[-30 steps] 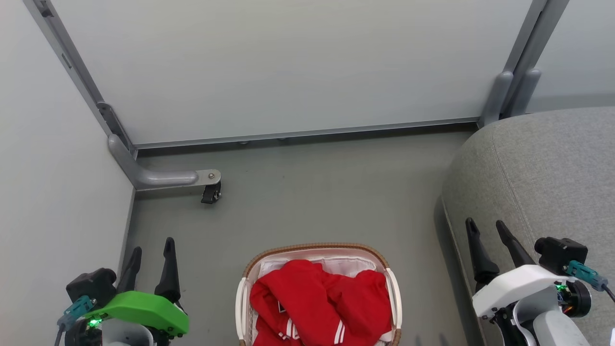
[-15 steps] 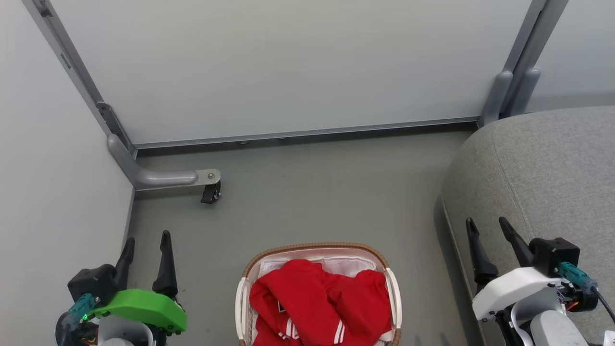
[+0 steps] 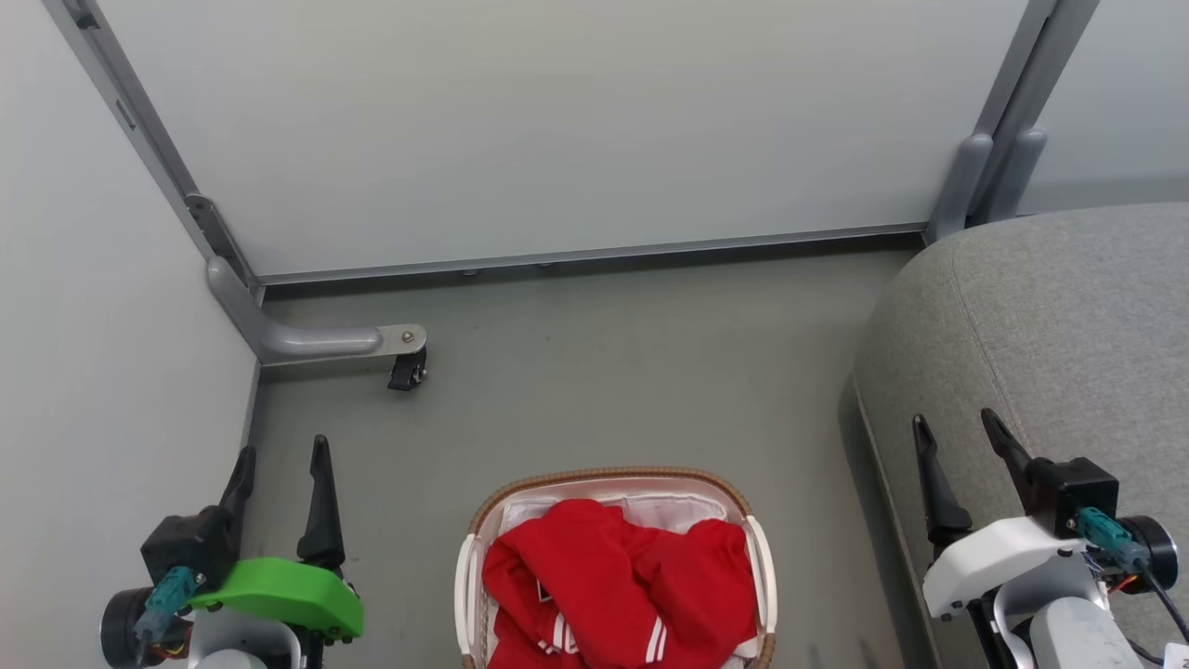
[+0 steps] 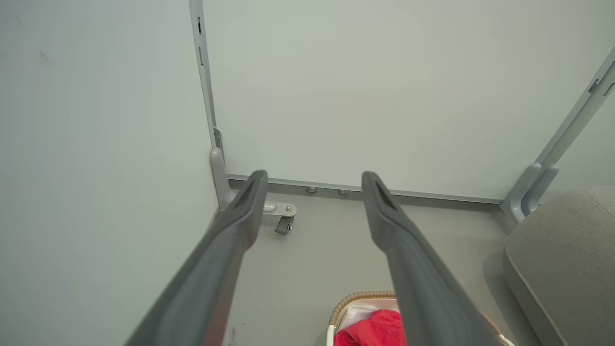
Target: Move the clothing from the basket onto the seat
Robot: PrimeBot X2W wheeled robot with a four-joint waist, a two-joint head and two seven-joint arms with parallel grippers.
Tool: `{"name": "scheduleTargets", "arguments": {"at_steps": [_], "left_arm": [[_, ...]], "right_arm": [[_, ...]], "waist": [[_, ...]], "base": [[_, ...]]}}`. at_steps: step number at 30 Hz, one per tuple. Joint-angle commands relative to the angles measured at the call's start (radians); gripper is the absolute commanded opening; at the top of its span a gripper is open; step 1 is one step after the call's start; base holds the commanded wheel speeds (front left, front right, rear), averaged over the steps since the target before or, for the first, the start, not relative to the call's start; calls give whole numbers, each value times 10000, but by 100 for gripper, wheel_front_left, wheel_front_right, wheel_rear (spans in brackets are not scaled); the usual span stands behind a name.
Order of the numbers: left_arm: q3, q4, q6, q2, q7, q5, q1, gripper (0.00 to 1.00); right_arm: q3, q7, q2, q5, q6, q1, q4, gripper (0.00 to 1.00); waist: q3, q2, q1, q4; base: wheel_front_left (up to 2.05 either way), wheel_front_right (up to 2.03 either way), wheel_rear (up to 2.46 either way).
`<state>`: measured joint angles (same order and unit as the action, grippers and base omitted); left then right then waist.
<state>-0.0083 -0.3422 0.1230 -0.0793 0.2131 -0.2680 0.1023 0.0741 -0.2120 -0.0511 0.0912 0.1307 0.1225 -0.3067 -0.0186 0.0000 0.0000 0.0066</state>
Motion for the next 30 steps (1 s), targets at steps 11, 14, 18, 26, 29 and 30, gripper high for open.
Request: {"name": "scheduleTargets", "arguments": {"at_steps": [11,14,18,26,29,30], "left_arm": [[-403,-401,82,103,275,862,135,100],[-617,-590,88,121,342,903,405,100],[-1029,-885,91,108,404,801,849,100],[-1861,-1643,98,18,541,565,1886,100],[-2198,-2001,98,-2,518,235,2319,100],[-2287,-2140,97,-5,517,112,2486,100]], "right_arm": [[-60,-291,-8,-970,-1,240,156,100],[-173,-347,-10,-1124,-1,405,266,100],[-339,-419,-16,-1237,-1,723,428,100],[-490,-555,-17,-1431,-3,1458,795,100],[-544,-535,-20,-1268,-3,1657,971,100],[-590,-535,-17,-1235,-3,1767,1052,100]], "waist": [[-451,0,0,-132],[-865,0,0,-235],[-1480,0,0,-377],[-3000,0,0,-713],[-3496,0,0,-808],[-3706,0,0,-857]], "base": [[0,0,0],[0,0,0],[0,0,0],[0,0,0],[0,0,0],[0,0,0]]}}
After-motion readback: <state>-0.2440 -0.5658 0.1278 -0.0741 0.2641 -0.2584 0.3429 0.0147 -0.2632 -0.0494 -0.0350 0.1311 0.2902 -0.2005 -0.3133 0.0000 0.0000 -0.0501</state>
